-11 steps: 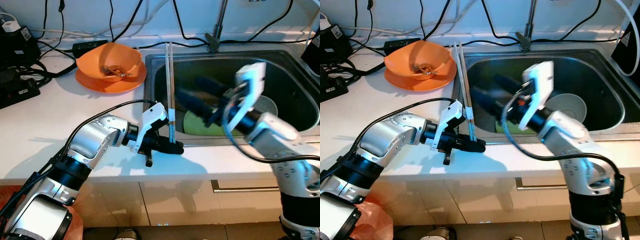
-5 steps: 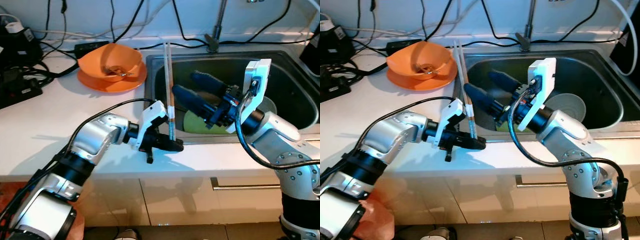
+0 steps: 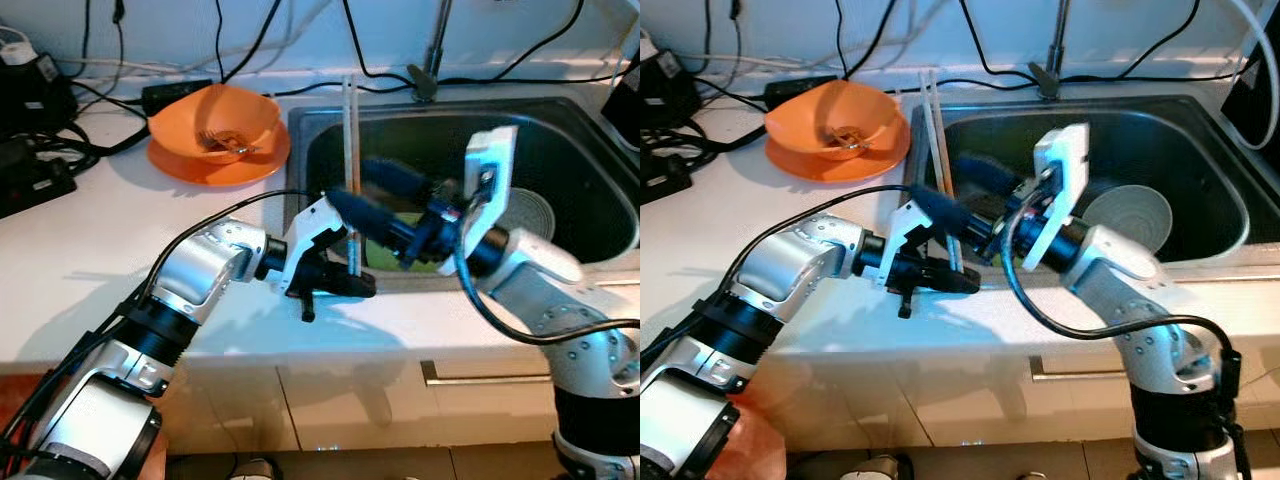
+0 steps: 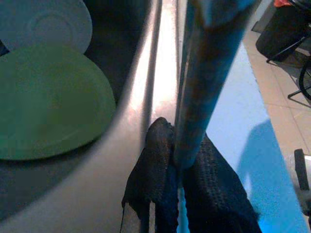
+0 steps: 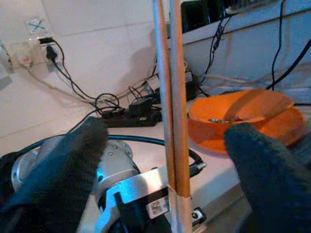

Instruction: Kitchen organization

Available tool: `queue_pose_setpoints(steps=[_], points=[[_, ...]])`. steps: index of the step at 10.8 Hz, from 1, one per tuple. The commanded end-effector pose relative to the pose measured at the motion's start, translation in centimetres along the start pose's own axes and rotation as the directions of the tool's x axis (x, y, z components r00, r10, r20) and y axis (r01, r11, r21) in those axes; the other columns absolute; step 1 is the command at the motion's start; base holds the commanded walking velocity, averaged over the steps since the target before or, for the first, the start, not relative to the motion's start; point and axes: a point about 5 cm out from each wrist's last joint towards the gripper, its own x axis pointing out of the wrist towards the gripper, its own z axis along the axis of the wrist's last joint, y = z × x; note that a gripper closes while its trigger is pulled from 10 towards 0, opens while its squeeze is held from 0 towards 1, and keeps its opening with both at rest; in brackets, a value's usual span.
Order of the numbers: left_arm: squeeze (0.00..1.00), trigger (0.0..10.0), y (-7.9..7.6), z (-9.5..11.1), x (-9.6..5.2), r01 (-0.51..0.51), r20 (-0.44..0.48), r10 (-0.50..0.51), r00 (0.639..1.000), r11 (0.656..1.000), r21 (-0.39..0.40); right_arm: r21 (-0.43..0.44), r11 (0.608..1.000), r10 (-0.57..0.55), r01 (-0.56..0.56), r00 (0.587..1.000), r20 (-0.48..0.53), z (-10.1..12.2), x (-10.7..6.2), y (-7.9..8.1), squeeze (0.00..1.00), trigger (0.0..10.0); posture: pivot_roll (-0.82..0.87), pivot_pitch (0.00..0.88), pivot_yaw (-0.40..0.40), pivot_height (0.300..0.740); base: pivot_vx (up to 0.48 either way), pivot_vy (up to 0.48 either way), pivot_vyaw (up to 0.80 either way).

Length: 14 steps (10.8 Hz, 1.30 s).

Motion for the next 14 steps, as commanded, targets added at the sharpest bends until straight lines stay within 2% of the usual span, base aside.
queue_pose_setpoints(steps=[1, 2, 8, 10, 11, 13, 14], points=[[0.00, 0.3, 0.1, -0.1, 0.0, -0.005, -0.035, 0.005, 0.999, 1.000, 0.014, -0.008, 1.000, 0.025, -0.025, 1.000, -0.003, 0.2, 0.4, 0.2, 0.00, 1.7, 0.00, 0.093, 0.075, 0.740, 0.000, 0.000, 0.00], [0.00, 0.5, -0.3, 0.1, 0.1, 0.007, -0.029, -0.006, 1.000, 1.000, 0.022, -0.002, 1.000, 0.018, -0.018, 1.000, 0.007, 0.2, 0.7, -0.1, 0.00, 0.0, 0.00, 0.095, 0.068, 0.740, 0.000, 0.000, 0.00], [0.00, 1.1, -0.8, -0.1, 0.5, 0.030, -0.036, -0.029, 0.999, 0.999, 0.038, 0.004, 0.999, -0.037, 0.037, 0.999, 0.036, 0.3, 1.0, -0.8, 0.00, 0.0, 0.00, 0.094, 0.071, 0.740, 0.000, 0.000, 0.00], [0.00, 1.9, -0.9, -0.2, 0.5, 0.032, -0.038, -0.030, 0.999, 0.998, 0.045, 0.006, 0.999, -0.041, 0.041, 0.998, 0.038, 0.3, 1.1, -0.8, 0.00, 0.0, 0.00, 0.094, 0.071, 0.740, 0.000, 0.000, 0.00], [0.00, 3.2, -0.8, -0.2, 0.6, 0.028, -0.037, -0.026, 0.999, 0.998, 0.051, 0.004, 0.999, -0.045, 0.045, 0.998, 0.037, 0.2, 1.0, -0.9, 0.00, 0.0, 0.00, 0.090, 0.068, 0.740, 0.000, 0.000, 0.00], [0.00, 4.1, -0.4, -0.2, 0.6, -0.003, -0.025, 0.004, 1.000, 0.998, 0.056, 0.001, 0.999, -0.053, 0.053, 0.998, 0.042, 0.3, 1.0, -1.0, 0.00, 0.0, 0.00, 0.088, 0.069, 0.740, 0.000, 0.000, 0.00], [0.51, 8.6, -0.3, -0.1, 0.6, -0.014, -0.017, 0.015, 1.000, 0.998, 0.055, 0.001, 0.998, -0.057, 0.057, 0.997, 0.045, 0.3, 1.0, -1.1, 0.00, 0.0, 0.00, 0.088, 0.069, 0.740, 0.000, 0.000, 0.00]])
